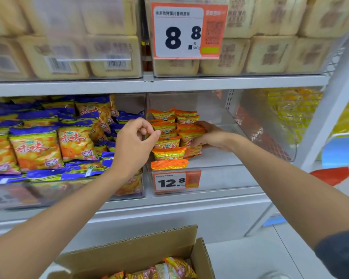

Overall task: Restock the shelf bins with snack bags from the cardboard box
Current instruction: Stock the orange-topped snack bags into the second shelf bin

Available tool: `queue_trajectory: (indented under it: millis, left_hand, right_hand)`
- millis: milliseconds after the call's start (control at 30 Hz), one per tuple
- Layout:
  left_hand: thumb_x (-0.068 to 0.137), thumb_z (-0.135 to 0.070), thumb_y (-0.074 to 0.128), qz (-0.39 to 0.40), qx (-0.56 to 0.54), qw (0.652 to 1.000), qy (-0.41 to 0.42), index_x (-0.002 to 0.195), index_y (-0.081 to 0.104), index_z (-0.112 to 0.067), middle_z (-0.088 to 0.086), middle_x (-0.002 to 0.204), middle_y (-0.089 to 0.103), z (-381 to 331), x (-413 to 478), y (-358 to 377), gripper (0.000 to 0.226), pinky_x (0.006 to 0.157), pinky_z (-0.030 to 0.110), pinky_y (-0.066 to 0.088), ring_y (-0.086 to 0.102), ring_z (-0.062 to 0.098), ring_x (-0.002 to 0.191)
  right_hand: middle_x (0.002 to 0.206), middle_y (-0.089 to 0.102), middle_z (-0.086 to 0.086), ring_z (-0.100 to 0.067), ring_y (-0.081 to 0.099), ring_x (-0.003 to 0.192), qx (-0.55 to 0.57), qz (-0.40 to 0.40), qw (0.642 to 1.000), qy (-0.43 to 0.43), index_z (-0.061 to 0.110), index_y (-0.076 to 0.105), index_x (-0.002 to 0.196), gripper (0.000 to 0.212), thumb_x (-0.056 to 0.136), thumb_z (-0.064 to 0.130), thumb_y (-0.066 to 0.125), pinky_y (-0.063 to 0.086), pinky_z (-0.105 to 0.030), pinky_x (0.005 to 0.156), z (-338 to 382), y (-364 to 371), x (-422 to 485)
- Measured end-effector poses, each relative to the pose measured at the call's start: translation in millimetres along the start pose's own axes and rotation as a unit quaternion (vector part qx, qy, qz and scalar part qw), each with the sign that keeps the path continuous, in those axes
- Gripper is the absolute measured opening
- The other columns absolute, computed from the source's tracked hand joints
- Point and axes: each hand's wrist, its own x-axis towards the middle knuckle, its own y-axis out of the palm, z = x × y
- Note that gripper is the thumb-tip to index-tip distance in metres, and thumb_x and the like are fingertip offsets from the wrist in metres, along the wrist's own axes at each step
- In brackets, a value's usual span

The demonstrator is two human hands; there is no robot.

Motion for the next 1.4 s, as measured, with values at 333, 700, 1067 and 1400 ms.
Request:
queue_trajectory:
  millis: [333, 700, 1067, 1400]
  left_hand:
    - [0.087, -0.022, 0.069, -0.006, 0.008, 1.000, 0.004, 0.073, 0.056, -0.022, -0.004, 0.075, 0.047, -1.2, -0.6, -0.3, 0.019, 0.056, 0.011, 0.036, 0.045, 0.003, 0.062]
    - [0.087, -0.022, 0.069, -0.004, 0.006, 1.000, 0.008, 0.071, 0.053, -0.027, -0.005, 0.075, 0.047, -0.8, -0.8, -0.4, 0.023, 0.057, 0.009, 0.034, 0.042, 0.007, 0.063]
    - [0.087, -0.023, 0.069, -0.007, 0.005, 1.000, 0.006, 0.072, 0.052, -0.027, -0.003, 0.077, 0.048, 0.6, -1.3, -0.6, 0.023, 0.057, 0.010, 0.035, 0.043, 0.004, 0.063]
    - [0.087, -0.022, 0.069, -0.010, 0.007, 1.000, 0.009, 0.072, 0.052, -0.026, -0.003, 0.077, 0.048, 0.1, -1.7, 0.7, 0.023, 0.057, 0.008, 0.035, 0.044, -0.001, 0.065]
  right_hand:
    - [0.132, 0.051, 0.000, -0.022, 0.057, 0.115, -0.002, -0.022, 1.000, -0.020, 0.027, 0.020, 0.153, 0.094, 0.081, 0.004, 0.075, 0.053, -0.034, 0.090, -2.4, 5.4, -1.3]
    - [0.128, 0.047, 0.003, -0.016, 0.050, 0.110, -0.067, -0.043, 0.996, -0.047, 0.019, 0.013, 0.152, 0.100, 0.078, 0.005, 0.079, 0.049, -0.032, 0.088, -2.9, 5.0, 0.2]
    - [0.138, 0.039, -0.001, -0.019, 0.052, 0.116, -0.198, -0.069, 0.975, -0.072, 0.040, 0.043, 0.140, 0.100, 0.050, 0.046, 0.086, 0.048, -0.036, 0.102, -4.1, 10.4, 6.7]
    - [0.148, 0.031, -0.008, -0.029, 0.041, 0.133, -0.182, -0.104, 0.975, -0.071, 0.023, 0.026, 0.149, 0.105, 0.064, 0.019, 0.088, 0.042, -0.043, 0.107, -6.9, 12.5, 9.8]
